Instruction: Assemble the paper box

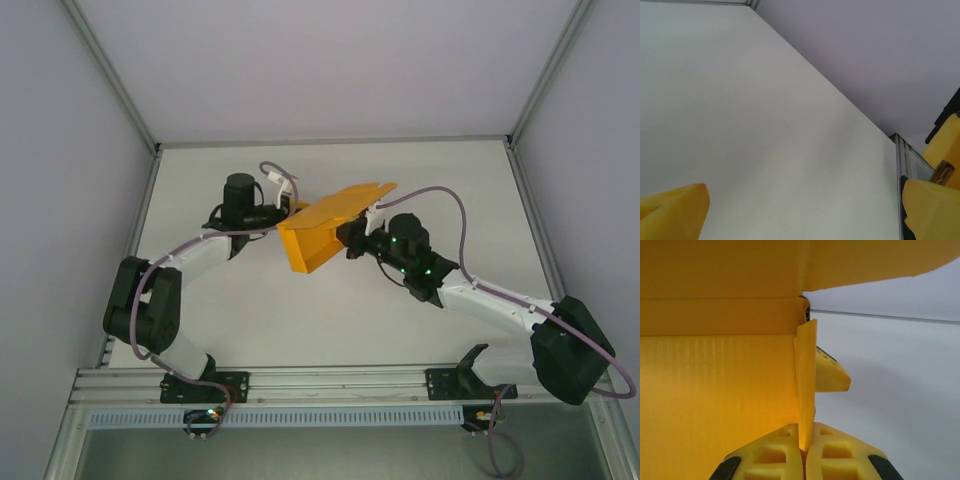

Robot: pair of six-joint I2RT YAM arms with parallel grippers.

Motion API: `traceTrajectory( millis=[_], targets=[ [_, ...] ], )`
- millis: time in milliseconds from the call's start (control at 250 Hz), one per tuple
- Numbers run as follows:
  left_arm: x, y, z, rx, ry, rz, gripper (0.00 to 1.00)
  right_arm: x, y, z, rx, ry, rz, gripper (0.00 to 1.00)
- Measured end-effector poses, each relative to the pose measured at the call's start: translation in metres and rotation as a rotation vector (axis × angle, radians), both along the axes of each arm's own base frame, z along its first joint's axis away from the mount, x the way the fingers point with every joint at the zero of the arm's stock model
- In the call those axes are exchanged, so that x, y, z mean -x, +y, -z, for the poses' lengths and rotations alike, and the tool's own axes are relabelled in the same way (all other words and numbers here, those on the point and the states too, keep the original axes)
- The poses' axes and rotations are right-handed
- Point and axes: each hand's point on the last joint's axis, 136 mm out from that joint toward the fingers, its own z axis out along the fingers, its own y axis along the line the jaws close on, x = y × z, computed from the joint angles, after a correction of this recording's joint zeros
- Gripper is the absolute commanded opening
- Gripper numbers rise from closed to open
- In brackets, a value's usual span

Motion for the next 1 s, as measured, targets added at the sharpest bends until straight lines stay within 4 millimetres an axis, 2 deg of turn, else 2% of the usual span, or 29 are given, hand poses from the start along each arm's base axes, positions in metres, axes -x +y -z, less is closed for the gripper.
traceTrajectory(
  millis=[284, 615, 807, 1002],
  targets=[
    [-0.004, 0.004, -0.004, 0.008, 0.006, -0.009, 1.0, -0.01, 0.002, -0.005, 0.174, -0.066, 0.15, 0.0],
    [-0.013, 0.001, 0.012, -0.135, 0.019, -0.089, 1.0, -0.024, -0.009, 0.014, 0.291, 0.013, 0.304, 0.0],
    [-0.012, 0.001, 0.023, -0.228, -0.004, -0.111, 1.0, -0.025, -0.013, 0.027, 0.338, 0.063, 0.301, 0.0],
    [-0.011, 0.001, 0.027, -0.244, -0.008, -0.109, 1.0, -0.023, -0.007, 0.033, 0.329, 0.098, 0.187, 0.0]
  ],
)
